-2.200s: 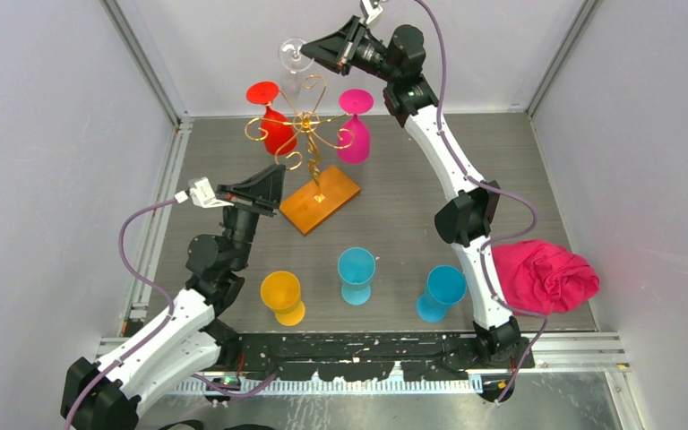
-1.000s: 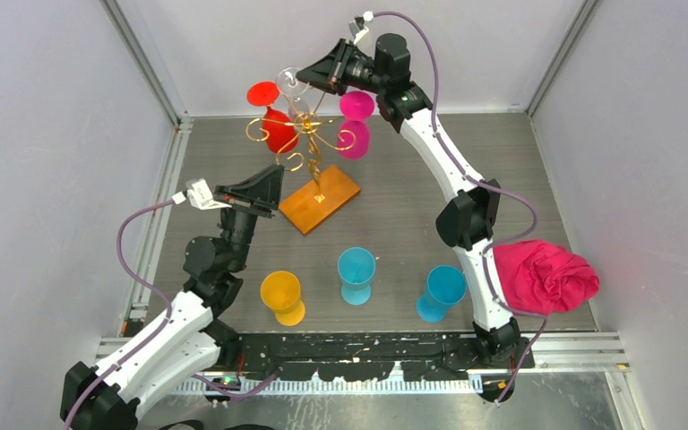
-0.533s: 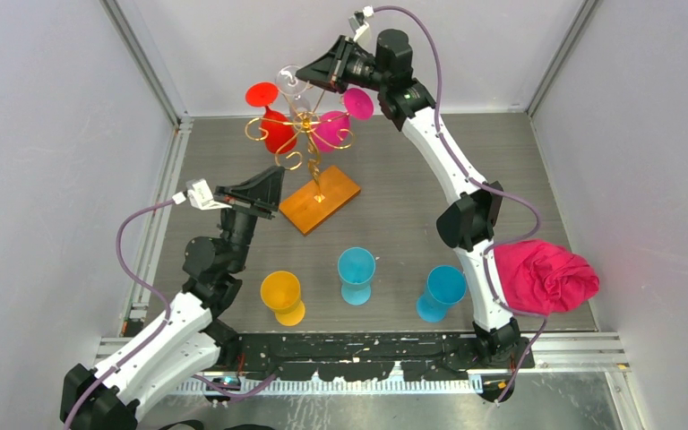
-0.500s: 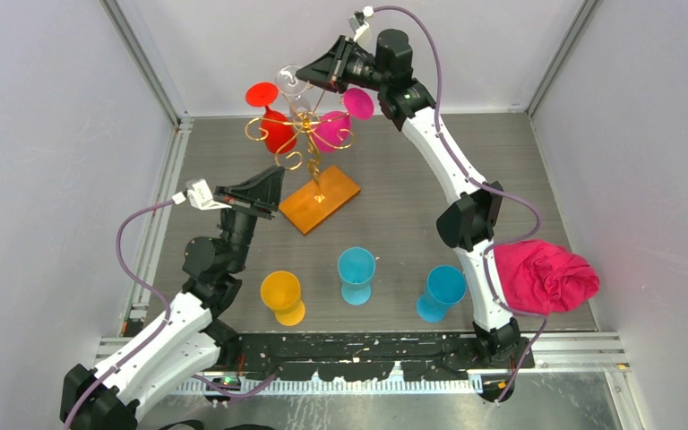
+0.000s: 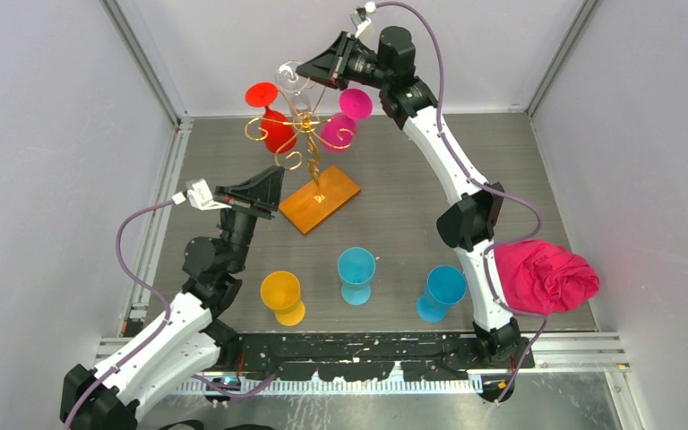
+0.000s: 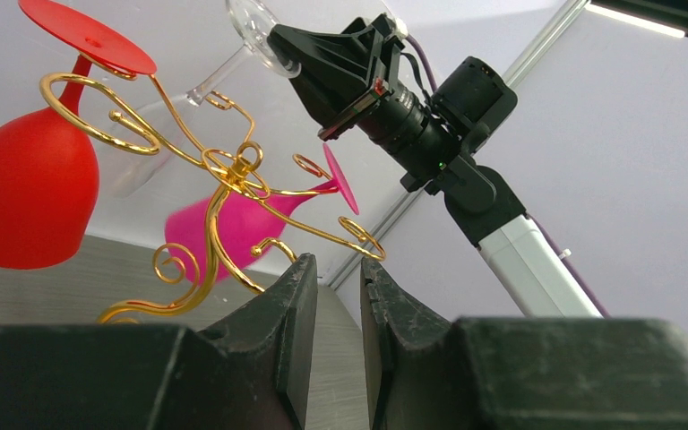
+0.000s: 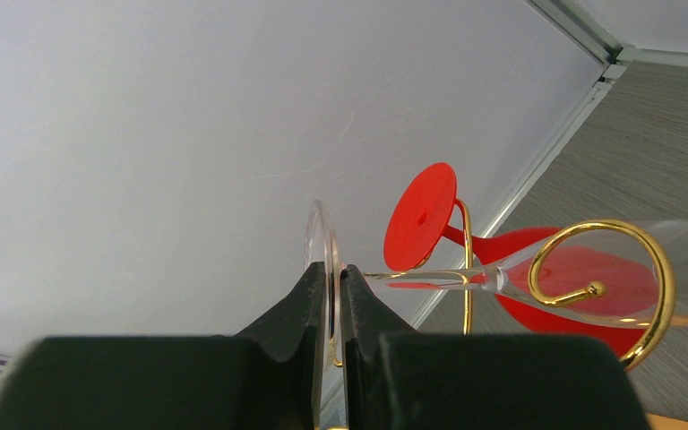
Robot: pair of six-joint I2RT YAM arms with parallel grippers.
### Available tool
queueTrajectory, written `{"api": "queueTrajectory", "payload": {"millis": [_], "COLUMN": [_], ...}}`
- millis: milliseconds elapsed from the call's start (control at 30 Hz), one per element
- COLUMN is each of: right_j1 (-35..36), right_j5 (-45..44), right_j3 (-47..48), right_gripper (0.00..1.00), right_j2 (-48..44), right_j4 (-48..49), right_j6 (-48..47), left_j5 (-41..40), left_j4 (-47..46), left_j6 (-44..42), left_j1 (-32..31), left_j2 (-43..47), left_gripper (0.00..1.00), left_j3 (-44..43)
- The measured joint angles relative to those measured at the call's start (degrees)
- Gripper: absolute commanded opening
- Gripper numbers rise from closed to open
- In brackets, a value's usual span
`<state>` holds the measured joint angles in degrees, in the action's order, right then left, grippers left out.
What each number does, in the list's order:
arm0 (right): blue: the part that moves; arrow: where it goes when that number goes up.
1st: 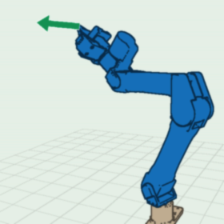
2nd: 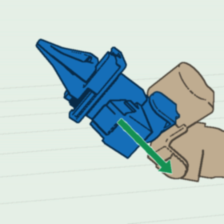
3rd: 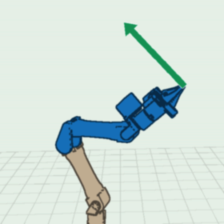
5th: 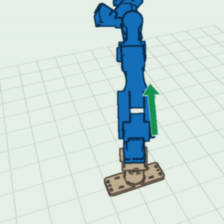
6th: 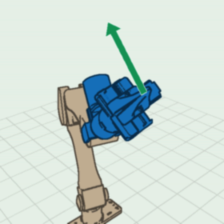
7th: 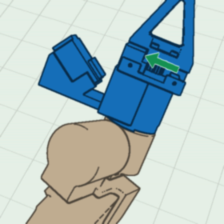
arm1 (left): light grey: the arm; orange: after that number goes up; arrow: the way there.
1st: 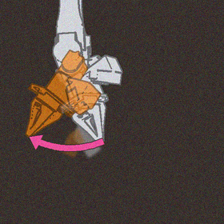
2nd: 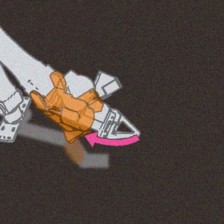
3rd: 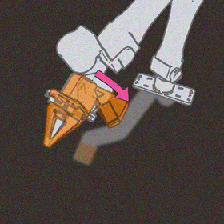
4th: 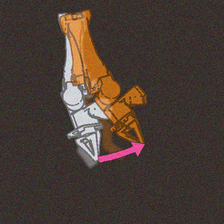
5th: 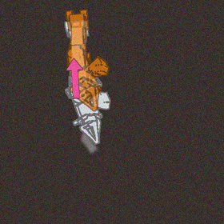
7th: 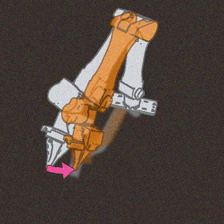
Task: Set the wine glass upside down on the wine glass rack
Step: Turn the wine glass upside down at the wine rack.
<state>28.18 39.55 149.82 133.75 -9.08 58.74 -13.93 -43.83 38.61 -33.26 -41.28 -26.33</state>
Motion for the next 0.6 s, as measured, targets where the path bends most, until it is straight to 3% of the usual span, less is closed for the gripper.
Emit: {"api": "queueTrajectory", "payload": {"millis": [600], "right_j1": [-0.6], "right_j5": [0.2], "right_j3": [1.7], "right_gripper": [0.01], "right_j2": [0.5], "right_j4": [0.0], "right_j6": [0.1], "left_j5": [0.0], "left_j4": [-0.1], "left_j6": [0.0], "left_j1": [0.0], "left_j2": [-1.5], "left_gripper": [0.25], "left_j3": [0.0]}}
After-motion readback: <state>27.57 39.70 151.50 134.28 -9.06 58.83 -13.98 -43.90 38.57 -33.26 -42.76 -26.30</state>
